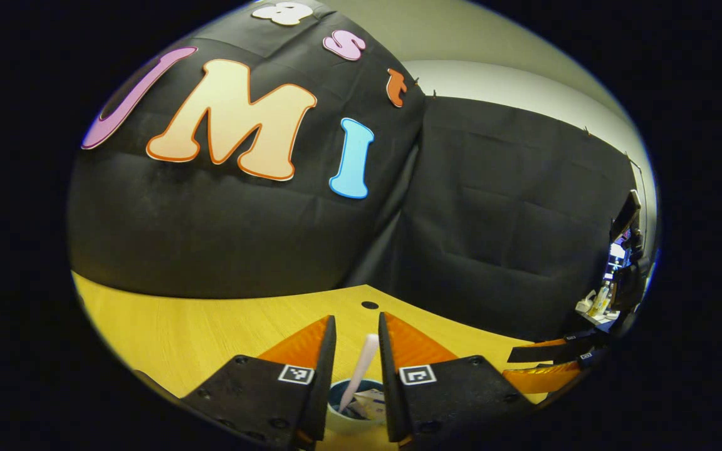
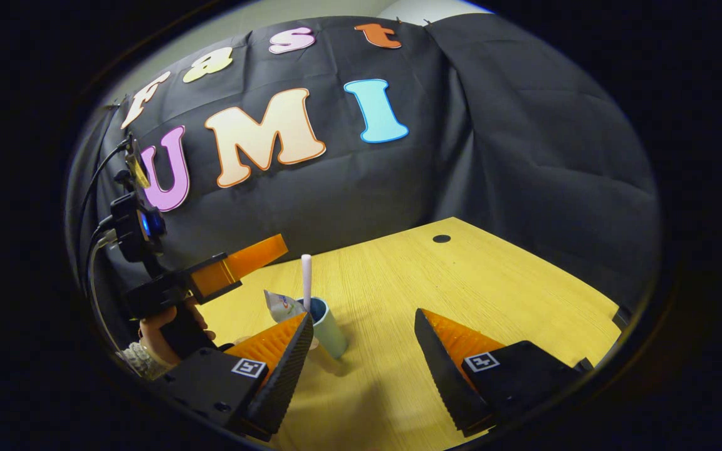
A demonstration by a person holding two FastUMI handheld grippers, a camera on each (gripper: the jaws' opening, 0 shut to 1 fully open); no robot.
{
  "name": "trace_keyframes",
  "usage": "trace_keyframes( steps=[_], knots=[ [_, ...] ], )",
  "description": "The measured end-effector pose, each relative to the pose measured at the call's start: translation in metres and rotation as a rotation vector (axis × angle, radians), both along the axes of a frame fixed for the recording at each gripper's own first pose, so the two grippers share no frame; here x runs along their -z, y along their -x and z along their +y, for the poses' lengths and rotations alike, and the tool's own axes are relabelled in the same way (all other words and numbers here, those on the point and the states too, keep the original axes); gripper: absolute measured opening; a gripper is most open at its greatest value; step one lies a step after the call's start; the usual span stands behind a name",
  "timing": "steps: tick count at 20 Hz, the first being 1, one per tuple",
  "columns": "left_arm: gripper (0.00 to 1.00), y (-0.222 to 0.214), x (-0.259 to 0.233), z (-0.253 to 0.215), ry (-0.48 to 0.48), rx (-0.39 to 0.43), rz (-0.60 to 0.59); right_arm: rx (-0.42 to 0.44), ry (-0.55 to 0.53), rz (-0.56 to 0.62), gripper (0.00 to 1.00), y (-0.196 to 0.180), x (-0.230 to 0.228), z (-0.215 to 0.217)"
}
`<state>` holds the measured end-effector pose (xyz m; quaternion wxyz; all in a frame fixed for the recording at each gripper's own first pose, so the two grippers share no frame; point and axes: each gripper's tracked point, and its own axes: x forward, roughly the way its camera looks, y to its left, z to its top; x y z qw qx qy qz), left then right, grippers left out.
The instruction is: Put the toothbrush and toothpaste on the desktop into the cup, then pick up the cup and place it on the coaster on the desktop.
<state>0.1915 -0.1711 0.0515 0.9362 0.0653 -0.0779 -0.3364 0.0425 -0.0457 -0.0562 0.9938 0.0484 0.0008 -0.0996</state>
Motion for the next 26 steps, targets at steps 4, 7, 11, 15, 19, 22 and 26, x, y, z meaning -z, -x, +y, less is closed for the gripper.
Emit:
trace_keyframes(
  steps=[4,7,11,15,19,22,26],
  knots=[
    [0.93,0.006,-0.018,0.032,0.021,-0.087,-0.047,-0.036,0.022,0.014,0.98,-0.006,-0.004,0.010],
    [0.94,0.015,-0.028,0.063,0.041,-0.159,-0.064,-0.079,0.051,0.038,0.98,-0.015,-0.007,0.023],
    [0.94,0.027,-0.036,0.114,0.045,-0.278,-0.068,-0.165,0.079,0.118,0.94,-0.031,0.002,0.046],
    [0.94,0.041,-0.036,0.178,0.054,-0.416,-0.047,-0.234,0.096,0.271,1.00,-0.049,0.024,0.062],
    [0.95,0.063,-0.030,0.249,0.051,-0.570,-0.018,-0.273,0.127,0.433,0.98,-0.063,0.048,0.071],
    [0.95,0.085,-0.027,0.302,0.050,-0.686,-0.006,-0.273,0.151,0.549,0.94,-0.076,0.066,0.072],
    [0.95,0.114,-0.024,0.352,0.062,-0.809,0.008,-0.265,0.158,0.668,0.93,-0.088,0.084,0.072]
  ],
)
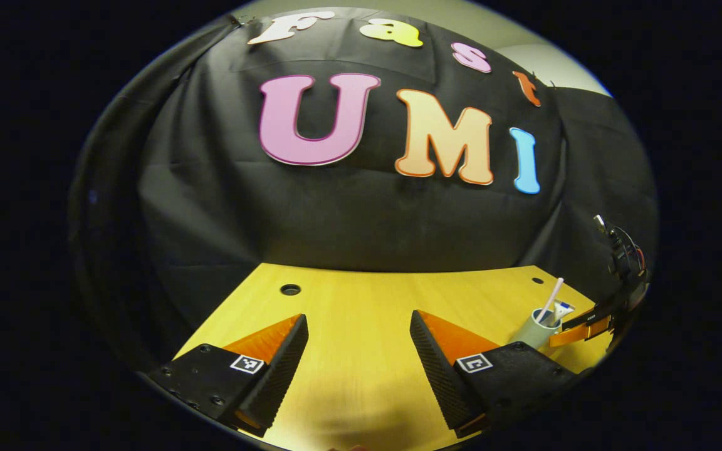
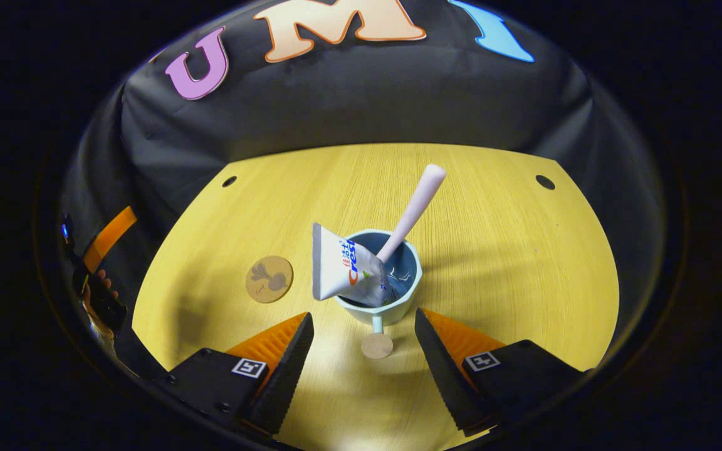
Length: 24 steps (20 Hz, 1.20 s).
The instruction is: Put the toothbrush and toothpaste on the desktop into the cup, then pick up the cup and place it on the coaster on the desktop.
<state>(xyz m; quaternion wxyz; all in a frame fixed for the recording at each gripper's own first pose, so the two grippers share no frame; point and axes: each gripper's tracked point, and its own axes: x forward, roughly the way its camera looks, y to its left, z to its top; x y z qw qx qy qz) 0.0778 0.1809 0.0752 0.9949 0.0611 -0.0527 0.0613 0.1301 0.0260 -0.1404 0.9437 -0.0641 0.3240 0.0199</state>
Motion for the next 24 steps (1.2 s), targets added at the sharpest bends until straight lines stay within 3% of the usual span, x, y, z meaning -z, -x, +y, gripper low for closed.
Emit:
trace_keyframes(
  steps=[1,2,4,5,6,8,12,14,22,24],
  knots=[
    [0.95,0.006,0.002,0.008,0.003,-0.024,0.006,0.012,0.013,0.027,0.98,-0.003,0.005,-0.003],
    [0.95,0.012,0.004,0.017,0.006,-0.045,0.014,0.023,0.018,0.053,0.96,-0.005,0.010,-0.004],
    [0.95,0.022,0.007,0.027,0.019,-0.075,0.019,0.041,0.024,0.101,0.78,-0.007,0.018,-0.007],
    [0.95,0.026,0.008,0.029,0.027,-0.081,0.022,0.046,0.036,0.121,0.81,-0.008,0.020,-0.010],
    [0.95,0.029,0.010,0.030,0.036,-0.085,0.026,0.047,0.048,0.138,0.73,-0.009,0.023,-0.012],
    [0.95,0.032,0.016,0.031,0.048,-0.091,0.034,0.050,0.061,0.161,0.68,-0.011,0.026,-0.014],
    [0.95,0.035,0.024,0.024,0.069,-0.082,0.052,0.063,0.065,0.209,0.37,-0.010,0.035,-0.016],
    [0.95,0.034,0.023,0.018,0.069,-0.073,0.054,0.065,0.073,0.209,0.29,-0.010,0.034,-0.016],
    [0.95,0.031,0.027,0.009,0.082,-0.049,0.067,0.032,0.120,0.169,0.20,-0.013,0.033,-0.016],
    [0.95,0.032,0.027,0.011,0.082,-0.050,0.068,-0.005,0.118,0.159,0.23,-0.016,0.032,-0.015]
  ],
)
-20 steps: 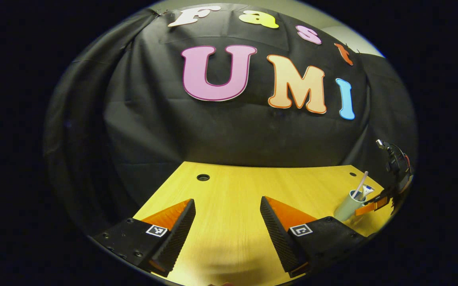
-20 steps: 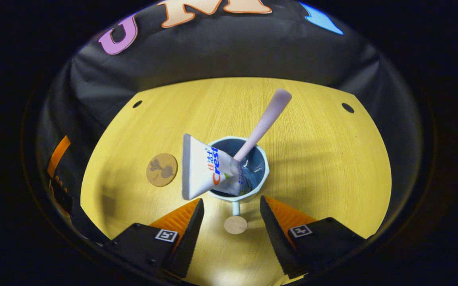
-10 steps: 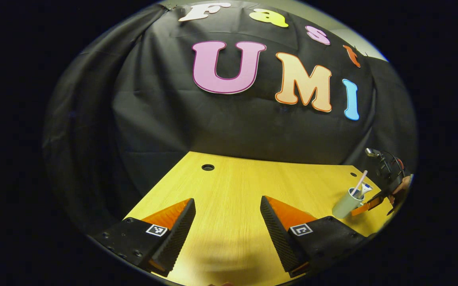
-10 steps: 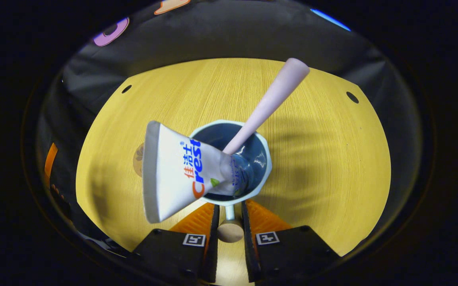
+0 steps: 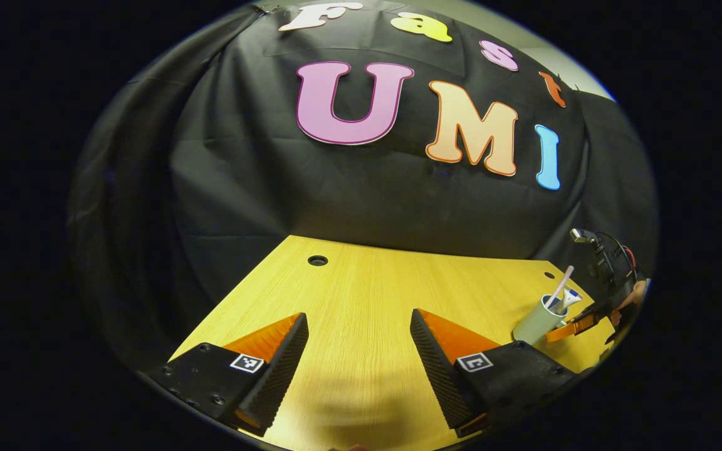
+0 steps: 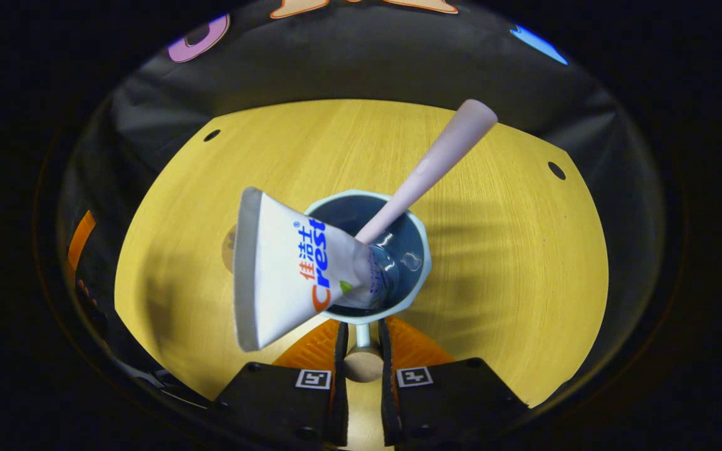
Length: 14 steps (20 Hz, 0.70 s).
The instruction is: Put the toothbrush and toothpaste on the desktop into the cup, then pick up the cup and place it on the coaster on the desktop.
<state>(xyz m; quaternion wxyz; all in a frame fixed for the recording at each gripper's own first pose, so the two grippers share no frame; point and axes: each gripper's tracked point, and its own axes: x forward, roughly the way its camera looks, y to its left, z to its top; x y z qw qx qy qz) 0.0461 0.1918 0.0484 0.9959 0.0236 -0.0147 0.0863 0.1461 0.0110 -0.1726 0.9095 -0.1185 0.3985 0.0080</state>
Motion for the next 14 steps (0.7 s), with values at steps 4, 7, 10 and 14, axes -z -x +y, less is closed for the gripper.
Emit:
trace_keyframes(
  steps=[4,7,10,14],
  knots=[
    [0.95,0.002,0.002,0.004,0.007,-0.002,-0.002,-0.099,0.013,-0.008,0.23,-0.005,-0.004,0.000],
    [0.95,0.007,0.003,0.007,0.006,-0.012,-0.001,-0.167,0.026,0.009,0.23,-0.009,-0.001,-0.002],
    [0.95,0.014,0.008,0.014,-0.011,-0.034,0.007,-0.203,0.042,0.042,0.23,-0.008,-0.002,-0.004],
    [0.95,0.026,0.011,0.024,-0.010,-0.068,0.018,-0.225,0.069,0.080,0.23,-0.008,-0.010,-0.006]
  ],
)
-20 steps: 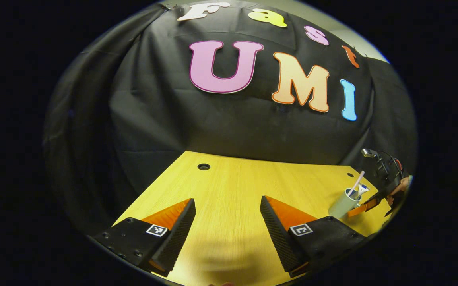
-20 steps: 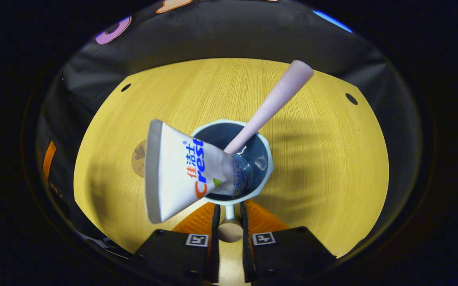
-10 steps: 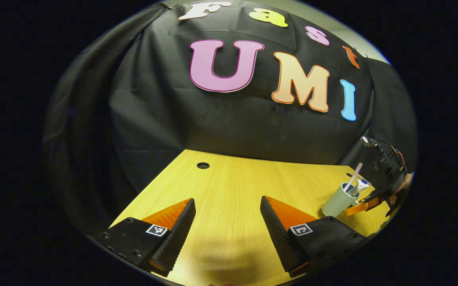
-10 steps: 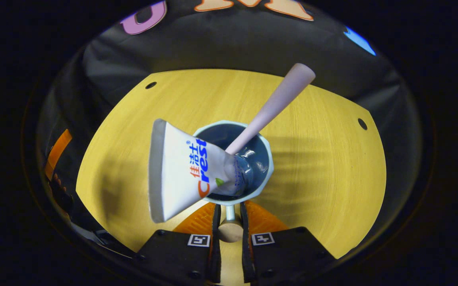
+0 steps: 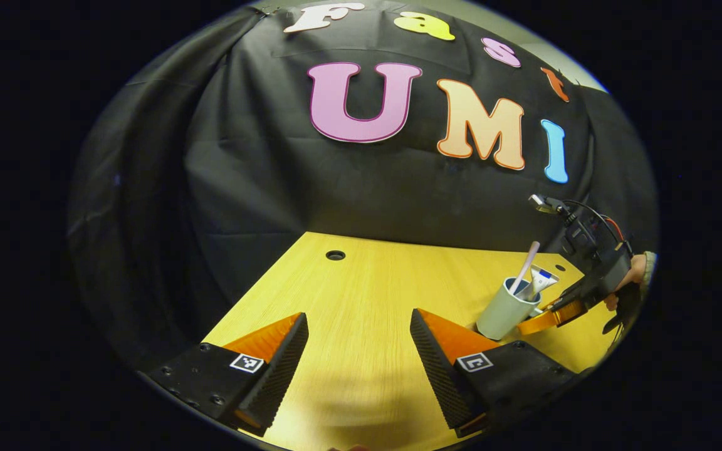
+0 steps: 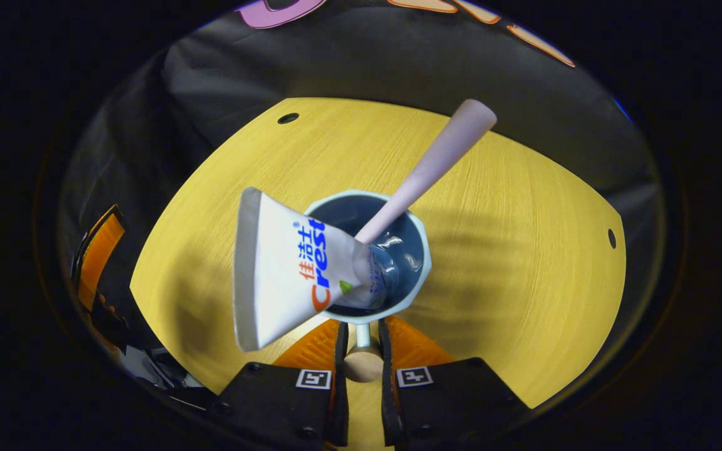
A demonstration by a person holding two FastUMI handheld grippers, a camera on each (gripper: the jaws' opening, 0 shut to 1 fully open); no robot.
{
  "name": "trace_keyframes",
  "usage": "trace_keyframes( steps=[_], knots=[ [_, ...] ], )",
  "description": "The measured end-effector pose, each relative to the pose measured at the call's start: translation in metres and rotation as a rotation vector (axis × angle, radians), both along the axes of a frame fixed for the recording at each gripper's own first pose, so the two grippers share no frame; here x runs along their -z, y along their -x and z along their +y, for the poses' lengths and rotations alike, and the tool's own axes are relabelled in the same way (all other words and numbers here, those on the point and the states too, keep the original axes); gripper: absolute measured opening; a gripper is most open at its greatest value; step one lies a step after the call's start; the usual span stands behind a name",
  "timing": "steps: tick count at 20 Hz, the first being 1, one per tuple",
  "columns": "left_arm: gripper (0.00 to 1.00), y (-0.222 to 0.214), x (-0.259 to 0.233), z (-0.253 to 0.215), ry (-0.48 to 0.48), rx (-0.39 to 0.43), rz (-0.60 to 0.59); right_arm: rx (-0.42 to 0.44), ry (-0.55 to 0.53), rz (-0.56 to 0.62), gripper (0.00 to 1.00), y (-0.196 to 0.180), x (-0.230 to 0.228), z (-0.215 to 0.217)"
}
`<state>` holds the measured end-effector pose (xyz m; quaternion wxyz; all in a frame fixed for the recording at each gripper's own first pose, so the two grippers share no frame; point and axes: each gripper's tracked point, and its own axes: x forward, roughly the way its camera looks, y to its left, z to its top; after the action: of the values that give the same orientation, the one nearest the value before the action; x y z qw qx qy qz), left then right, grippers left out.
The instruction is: Put the toothbrush and toothpaste on the desktop into the cup, then pick up the cup and place it on the coaster on the desktop.
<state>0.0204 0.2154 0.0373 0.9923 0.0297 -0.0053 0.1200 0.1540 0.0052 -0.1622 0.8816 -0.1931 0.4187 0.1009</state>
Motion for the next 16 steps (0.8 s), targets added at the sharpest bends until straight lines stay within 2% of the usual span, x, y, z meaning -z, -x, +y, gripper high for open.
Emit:
trace_keyframes(
  steps=[9,10,13,15,16],
  knots=[
    [0.95,0.016,0.004,0.015,0.020,-0.054,-0.003,-0.016,0.041,0.022,0.24,0.003,0.003,0.000],
    [0.95,0.015,0.003,0.013,0.021,-0.052,-0.004,-0.022,0.035,0.025,0.21,0.003,0.003,0.000],
    [0.95,0.016,0.002,0.005,0.017,-0.037,-0.011,-0.033,-0.013,-0.002,0.31,0.009,-0.011,0.006],
    [0.95,0.015,0.000,-0.003,0.006,-0.022,-0.013,-0.026,-0.067,-0.025,0.42,0.017,-0.023,0.006],
    [0.95,0.014,-0.001,-0.008,-0.001,-0.011,-0.012,-0.019,-0.096,-0.041,0.61,0.022,-0.028,0.004]
  ],
)
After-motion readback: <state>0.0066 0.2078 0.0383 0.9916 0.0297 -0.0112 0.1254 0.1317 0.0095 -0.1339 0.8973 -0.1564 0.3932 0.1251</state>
